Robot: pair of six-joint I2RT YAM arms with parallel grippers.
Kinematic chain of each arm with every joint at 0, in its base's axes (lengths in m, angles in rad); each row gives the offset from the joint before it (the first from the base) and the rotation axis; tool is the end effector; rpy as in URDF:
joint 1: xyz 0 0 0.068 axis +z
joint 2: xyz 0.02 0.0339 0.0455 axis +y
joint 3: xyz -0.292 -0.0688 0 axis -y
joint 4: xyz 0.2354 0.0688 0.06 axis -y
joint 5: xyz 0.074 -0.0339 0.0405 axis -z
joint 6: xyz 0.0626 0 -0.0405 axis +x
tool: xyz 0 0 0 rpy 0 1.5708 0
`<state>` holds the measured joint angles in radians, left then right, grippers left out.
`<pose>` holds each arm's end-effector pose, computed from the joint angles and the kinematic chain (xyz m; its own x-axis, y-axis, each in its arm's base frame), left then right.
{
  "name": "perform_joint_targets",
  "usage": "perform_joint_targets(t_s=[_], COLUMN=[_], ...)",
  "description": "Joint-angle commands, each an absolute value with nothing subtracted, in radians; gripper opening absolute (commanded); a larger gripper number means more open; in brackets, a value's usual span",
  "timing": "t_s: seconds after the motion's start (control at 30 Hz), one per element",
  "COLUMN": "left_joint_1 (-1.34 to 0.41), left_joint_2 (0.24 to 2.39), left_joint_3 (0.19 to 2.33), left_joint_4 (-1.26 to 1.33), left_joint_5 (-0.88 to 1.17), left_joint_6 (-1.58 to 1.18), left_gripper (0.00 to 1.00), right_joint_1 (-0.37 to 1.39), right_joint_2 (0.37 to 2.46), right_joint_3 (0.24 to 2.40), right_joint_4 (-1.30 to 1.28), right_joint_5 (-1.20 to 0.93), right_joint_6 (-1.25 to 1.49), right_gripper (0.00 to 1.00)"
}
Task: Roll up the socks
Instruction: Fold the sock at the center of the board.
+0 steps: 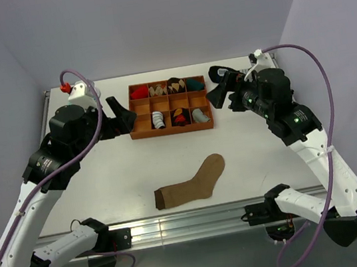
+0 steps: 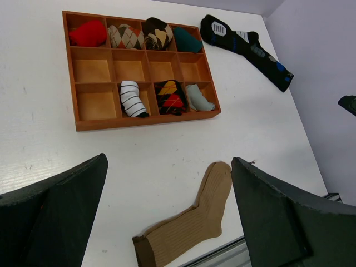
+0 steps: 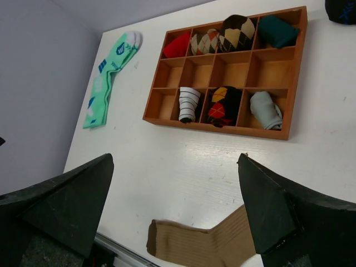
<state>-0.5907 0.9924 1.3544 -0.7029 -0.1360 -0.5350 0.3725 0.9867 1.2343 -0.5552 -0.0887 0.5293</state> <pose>0.1604 -0.0974 0.4520 -0.4661 -0.2956 -0.8339 0.2418 0.8641 -0.4415 0.1865 0.0788 0.4317 -0.4662 0.3578 -0.8091 -0.2384 0.8299 0.5044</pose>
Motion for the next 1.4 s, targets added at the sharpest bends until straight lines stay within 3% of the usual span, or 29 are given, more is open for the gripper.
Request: perform_joint_targets(t_s=[0.0, 0.47, 0.6, 0.77, 1.07, 1.37], left_joint_1=[-0.594, -0.594, -0.595, -0.595, -0.594, -0.594], left_joint_2=[0.992, 0.994, 0.996, 0.979, 0.923, 0.870], left_joint_3=[1.401, 1.408, 1.413, 1.398, 1.354, 1.425], left_joint_4=[-0.695, -0.715, -0.733, -0.764, -0.842, -0.920], left_joint_5=[-0.127, -0.138, -0.178, -0.219, -0.340, -0.408], left_joint_6=[-0.520, -0.528, -0.538, -0.574, -0.663, -0.709], left_gripper=[0.99, 0.99, 1.00, 1.00, 0.99, 1.00], right_joint_1=[0.365, 0.382, 0.567, 0.820, 1.173, 1.385], right_joint_2=[0.963, 0.991, 1.055, 1.117, 1.300, 1.574], right_joint_3=[1.253, 1.229, 1.224, 1.160, 1.170, 1.311], right_joint_4=[-0.557, -0.574, -0.597, -0.594, -0.637, -0.672], right_joint_5=[-0.083, -0.155, -0.005, 0.124, 0.258, 0.350], right_joint_6=[0.509, 0.498, 0.554, 0.687, 0.857, 1.014], right_gripper=[1.00, 0.96, 0.93, 0.81, 0.69, 0.57])
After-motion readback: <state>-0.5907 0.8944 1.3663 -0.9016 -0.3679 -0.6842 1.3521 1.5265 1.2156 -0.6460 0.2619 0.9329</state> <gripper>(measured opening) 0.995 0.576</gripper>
